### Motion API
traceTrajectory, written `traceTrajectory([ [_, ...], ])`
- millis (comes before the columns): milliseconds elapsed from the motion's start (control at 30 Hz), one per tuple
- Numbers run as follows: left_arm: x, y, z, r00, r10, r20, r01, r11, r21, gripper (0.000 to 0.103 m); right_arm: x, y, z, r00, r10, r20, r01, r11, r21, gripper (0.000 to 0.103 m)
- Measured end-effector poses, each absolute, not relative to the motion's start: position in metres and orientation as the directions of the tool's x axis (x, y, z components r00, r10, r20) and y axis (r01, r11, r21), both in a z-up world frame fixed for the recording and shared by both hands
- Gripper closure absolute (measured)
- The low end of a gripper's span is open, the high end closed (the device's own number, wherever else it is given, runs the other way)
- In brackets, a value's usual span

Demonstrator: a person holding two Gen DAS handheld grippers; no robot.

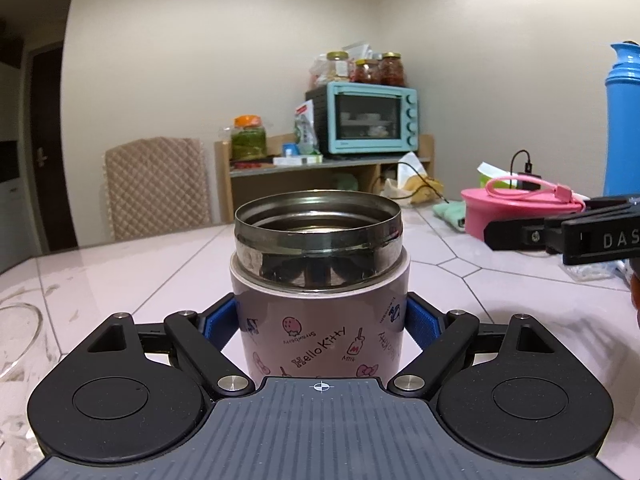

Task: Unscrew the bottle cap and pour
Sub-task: 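Carry the pink lid aside and lower it onto the table with the right gripper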

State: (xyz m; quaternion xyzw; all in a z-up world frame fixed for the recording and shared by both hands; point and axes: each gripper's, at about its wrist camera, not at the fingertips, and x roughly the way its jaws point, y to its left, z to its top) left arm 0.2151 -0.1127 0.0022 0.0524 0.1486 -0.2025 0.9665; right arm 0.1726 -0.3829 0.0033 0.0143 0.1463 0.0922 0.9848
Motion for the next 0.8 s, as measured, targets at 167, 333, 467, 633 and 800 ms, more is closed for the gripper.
traceTrajectory([
  [167,0.215,-0.115,0.003,0.880,-0.363,-0.306,0.394,0.918,0.047,0.014,0.177,-0.378,-0.005,0.932,0.192,-0.308,-0.185,0.981,0.051,0.018],
  [333,0.214,-0.118,0.003,0.885,-0.354,-0.302,0.387,0.921,0.053,0.014,0.183,-0.378,-0.015,0.923,0.191,-0.333,-0.180,0.982,0.062,0.018],
  [467,0.215,-0.118,0.003,0.882,-0.358,-0.305,0.390,0.920,0.047,0.014,0.186,-0.378,-0.020,0.919,0.183,-0.349,-0.171,0.983,0.064,0.018],
  [633,0.214,-0.118,0.001,0.881,-0.360,-0.306,0.391,0.919,0.045,0.013,0.186,-0.375,-0.023,0.915,0.182,-0.360,-0.172,0.983,0.061,0.018],
  [800,0.212,-0.118,0.000,0.883,-0.360,-0.302,0.391,0.919,0.045,0.013,0.184,-0.374,-0.024,0.915,0.179,-0.361,-0.168,0.984,0.060,0.018],
])
